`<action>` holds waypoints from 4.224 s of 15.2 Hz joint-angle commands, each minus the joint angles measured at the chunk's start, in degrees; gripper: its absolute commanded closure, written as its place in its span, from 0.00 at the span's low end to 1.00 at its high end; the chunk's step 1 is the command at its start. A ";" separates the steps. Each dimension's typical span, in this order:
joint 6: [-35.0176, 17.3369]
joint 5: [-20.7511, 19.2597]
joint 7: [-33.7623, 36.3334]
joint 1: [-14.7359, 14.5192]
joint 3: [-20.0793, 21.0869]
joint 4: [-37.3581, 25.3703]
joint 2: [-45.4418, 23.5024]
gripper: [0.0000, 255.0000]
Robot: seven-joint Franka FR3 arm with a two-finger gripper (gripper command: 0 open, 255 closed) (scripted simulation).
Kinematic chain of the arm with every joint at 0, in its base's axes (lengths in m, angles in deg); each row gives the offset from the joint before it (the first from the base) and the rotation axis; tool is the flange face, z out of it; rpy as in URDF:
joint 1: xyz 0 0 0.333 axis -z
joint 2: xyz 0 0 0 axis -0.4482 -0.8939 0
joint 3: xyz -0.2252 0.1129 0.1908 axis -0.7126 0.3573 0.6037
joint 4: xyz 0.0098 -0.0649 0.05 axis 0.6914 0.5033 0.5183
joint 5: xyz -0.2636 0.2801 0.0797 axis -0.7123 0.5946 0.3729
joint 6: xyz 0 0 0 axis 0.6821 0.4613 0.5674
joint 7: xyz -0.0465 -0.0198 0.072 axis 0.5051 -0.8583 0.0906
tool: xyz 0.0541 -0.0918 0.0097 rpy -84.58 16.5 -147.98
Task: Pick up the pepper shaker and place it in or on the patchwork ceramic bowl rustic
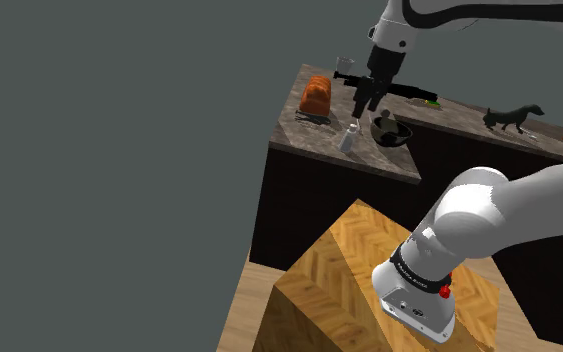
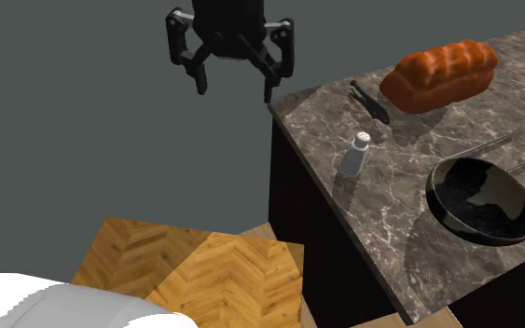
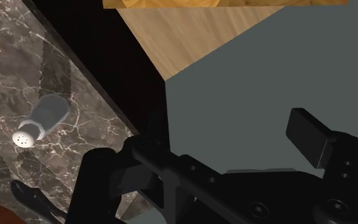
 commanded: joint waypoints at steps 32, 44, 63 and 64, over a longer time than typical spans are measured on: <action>-34.56 15.94 -47.35 -3.61 -30.89 -10.07 -43.11 0.00; -34.54 15.95 -47.35 -3.61 -30.89 -10.09 -43.13 1.00; -22.00 7.84 -40.60 -3.51 -29.75 -16.62 -34.43 1.00; -21.23 7.57 -40.35 -3.50 -29.64 -17.13 -34.08 1.00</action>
